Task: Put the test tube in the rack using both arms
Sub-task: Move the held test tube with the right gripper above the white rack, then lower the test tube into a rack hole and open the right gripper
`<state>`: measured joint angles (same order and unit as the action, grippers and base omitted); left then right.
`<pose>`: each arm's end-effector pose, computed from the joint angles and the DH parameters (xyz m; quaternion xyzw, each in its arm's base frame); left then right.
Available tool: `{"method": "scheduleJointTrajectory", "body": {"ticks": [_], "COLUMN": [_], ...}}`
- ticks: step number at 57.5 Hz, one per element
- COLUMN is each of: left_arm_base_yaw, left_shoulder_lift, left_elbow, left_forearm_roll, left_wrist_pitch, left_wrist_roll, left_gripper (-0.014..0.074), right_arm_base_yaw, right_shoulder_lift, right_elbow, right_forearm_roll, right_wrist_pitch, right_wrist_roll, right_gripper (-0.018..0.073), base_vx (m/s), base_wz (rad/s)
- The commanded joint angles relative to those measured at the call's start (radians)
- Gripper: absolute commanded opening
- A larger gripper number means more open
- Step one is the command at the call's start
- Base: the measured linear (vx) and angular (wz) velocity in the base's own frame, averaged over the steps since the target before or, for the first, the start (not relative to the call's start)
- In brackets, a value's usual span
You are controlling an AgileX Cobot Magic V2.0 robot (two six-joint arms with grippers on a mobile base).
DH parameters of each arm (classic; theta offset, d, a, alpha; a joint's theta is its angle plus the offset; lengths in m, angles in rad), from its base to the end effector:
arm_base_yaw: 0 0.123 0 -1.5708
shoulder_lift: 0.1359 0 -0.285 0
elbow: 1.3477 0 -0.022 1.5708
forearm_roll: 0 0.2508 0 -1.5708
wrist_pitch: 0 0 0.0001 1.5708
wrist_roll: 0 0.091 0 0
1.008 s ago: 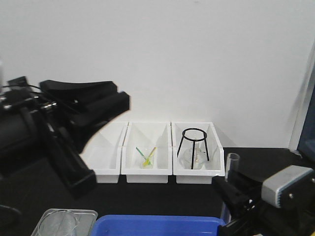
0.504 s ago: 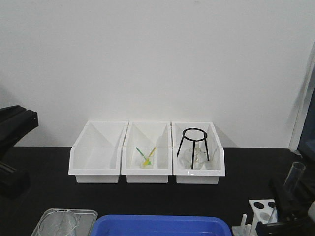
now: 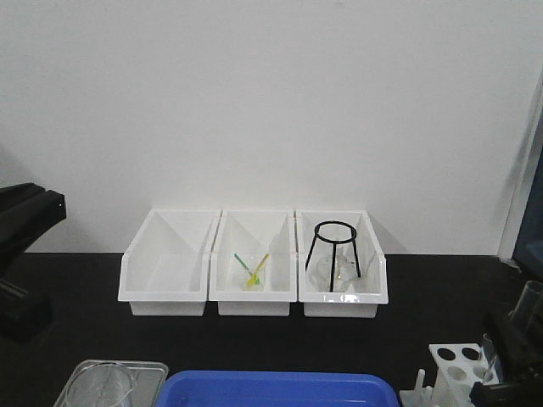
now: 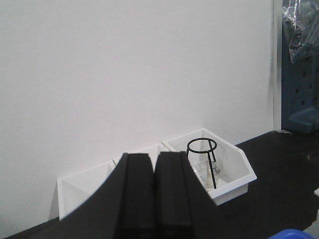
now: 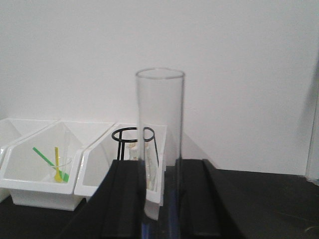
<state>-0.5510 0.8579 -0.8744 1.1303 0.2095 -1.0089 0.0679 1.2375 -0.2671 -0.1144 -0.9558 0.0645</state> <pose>0.1633 -0.0801 0.4108 0.1643 0.6830 -0.0892 0.7061 0.2096 0.0228 0.2288 -0.0578 0.6798 0.0560 0.7290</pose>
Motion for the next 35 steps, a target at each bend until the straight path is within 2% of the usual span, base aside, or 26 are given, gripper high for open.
{"method": "scheduleJointTrajectory", "body": {"ticks": [1,35], "left_arm_base_yaw": [0.0,0.0], "left_shoulder_lift": [-0.008,-0.008], "left_elbow": [-0.028,-0.028], "left_forearm_roll": [0.005,0.005], "left_wrist_pitch": [-0.027,-0.027], "left_wrist_roll": [-0.006,-0.007], "left_gripper": [-0.0008,-0.0008], "right_arm_base_yaw": [-0.008,-0.008], "right_shoulder_lift": [0.006,0.242], "right_elbow": [-0.022,-0.022], "right_forearm_roll": [-0.019,-0.025], "right_wrist_pitch": [-0.092,-0.161], "right_wrist_roll": [0.005,0.004], "right_gripper": [-0.0008,-0.0008], "base_vx": [0.0,0.0], "base_wz": [0.0,0.0]}}
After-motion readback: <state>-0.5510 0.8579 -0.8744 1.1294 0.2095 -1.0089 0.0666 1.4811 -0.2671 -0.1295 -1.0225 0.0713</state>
